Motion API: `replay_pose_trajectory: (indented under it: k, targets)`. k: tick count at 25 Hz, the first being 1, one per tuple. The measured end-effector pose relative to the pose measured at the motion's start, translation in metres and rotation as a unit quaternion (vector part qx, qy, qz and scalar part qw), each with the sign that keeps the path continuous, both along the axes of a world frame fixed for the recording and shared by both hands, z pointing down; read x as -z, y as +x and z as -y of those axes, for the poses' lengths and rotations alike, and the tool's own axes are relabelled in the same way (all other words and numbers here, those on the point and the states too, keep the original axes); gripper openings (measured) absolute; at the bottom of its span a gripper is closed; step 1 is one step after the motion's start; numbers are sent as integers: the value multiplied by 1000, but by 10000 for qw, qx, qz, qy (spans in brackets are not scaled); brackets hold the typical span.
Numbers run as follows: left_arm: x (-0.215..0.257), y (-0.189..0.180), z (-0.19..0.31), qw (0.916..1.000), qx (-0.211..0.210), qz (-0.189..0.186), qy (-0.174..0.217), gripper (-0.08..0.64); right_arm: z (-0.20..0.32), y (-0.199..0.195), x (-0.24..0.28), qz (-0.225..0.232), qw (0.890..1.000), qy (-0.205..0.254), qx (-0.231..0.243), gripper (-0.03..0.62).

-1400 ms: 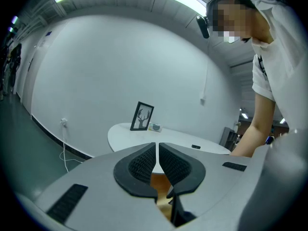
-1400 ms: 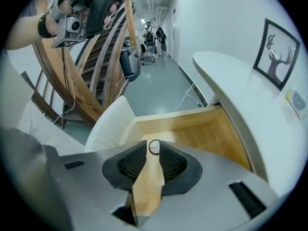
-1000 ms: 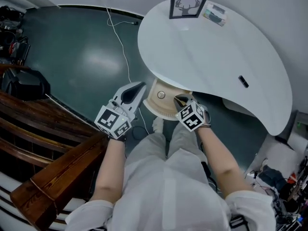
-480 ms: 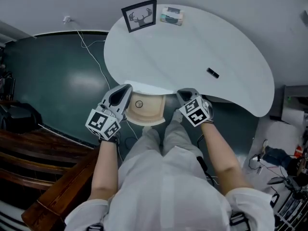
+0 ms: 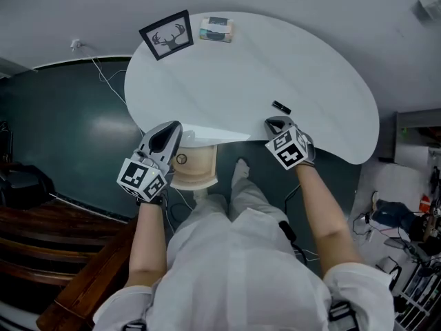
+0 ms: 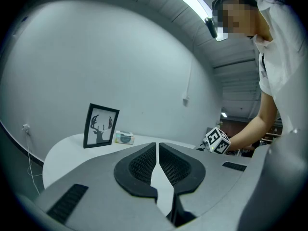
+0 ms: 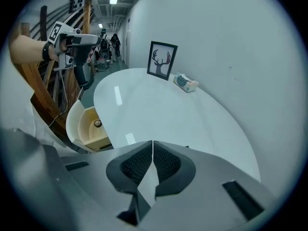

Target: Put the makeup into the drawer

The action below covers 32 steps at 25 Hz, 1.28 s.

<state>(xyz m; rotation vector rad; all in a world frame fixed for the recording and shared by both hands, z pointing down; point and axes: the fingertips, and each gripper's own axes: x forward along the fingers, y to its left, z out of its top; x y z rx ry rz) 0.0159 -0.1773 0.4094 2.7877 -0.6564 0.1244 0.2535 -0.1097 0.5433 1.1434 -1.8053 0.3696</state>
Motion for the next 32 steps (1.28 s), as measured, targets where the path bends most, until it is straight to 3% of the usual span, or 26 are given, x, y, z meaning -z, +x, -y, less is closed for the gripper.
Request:
replay_pose_trajectory:
  k: [9,12,32]
  targets:
    - [-10,27,6,9999,111,-30,-96,25,10,60,-16,-281,9991,-314,-20,15]
    - [-11,31,5,9997,165,-53,-145,25,13,71,-22,-365,9985,-401,27,43]
    - [-25,35,5,9987,452,-16,-251,25,34,91,-55,-583,9938,-842,429,84]
